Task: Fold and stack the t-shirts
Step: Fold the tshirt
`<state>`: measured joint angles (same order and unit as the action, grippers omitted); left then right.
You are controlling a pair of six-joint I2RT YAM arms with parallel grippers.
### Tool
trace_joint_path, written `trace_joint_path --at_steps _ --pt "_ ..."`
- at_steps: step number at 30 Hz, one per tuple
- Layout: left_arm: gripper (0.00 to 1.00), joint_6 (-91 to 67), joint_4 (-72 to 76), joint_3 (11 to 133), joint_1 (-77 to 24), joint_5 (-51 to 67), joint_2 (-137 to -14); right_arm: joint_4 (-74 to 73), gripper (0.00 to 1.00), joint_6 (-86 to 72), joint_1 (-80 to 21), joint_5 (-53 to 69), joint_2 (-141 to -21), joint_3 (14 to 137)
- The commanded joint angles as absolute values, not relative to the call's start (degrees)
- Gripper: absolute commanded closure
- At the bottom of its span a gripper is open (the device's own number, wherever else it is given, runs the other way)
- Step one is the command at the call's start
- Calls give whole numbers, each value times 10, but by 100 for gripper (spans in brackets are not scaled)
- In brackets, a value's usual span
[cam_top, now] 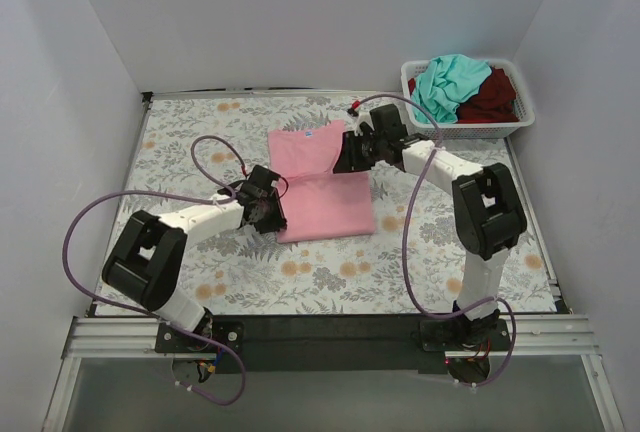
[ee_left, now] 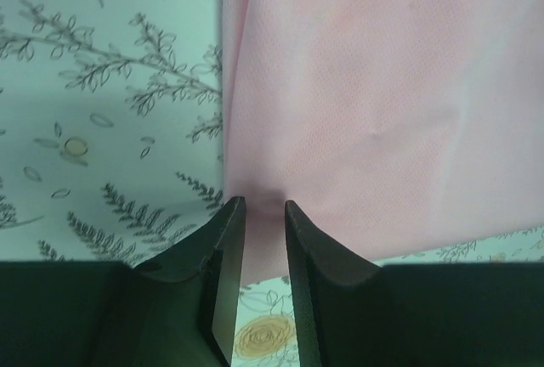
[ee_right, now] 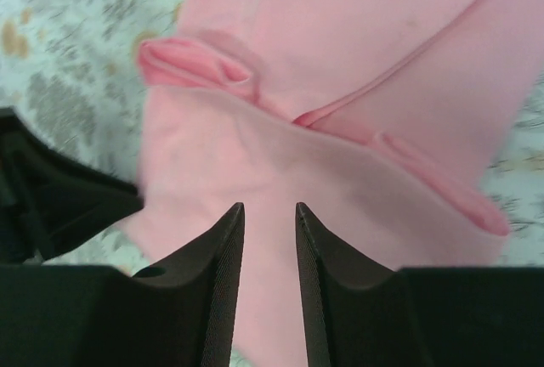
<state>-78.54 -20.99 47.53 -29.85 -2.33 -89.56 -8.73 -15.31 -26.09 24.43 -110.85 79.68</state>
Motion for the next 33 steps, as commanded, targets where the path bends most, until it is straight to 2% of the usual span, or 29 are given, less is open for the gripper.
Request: trace_joint_path --at_steps 1,8,18,27,29,33 --pt "75 -795 -245 459 -300 -18 -835 -5 62 -190 -278 352 -1055 743" --pt "75 -835 -246 460 -300 -1 -776 -5 62 -188 -336 405 -1107 772" --pt "71 -832 -292 448 -300 -21 -691 -5 62 -228 -367 389 -1286 945" --pt "69 -842 -300 414 -300 -5 -658 -5 62 -276 -360 331 -1396 1105" --pt "69 -843 -299 413 -301 -3 -658 -6 62 -285 -350 315 -1398 1107" --pt "69 -850 -285 419 -300 19 -660 -6 62 -265 -333 305 -1322 1042"
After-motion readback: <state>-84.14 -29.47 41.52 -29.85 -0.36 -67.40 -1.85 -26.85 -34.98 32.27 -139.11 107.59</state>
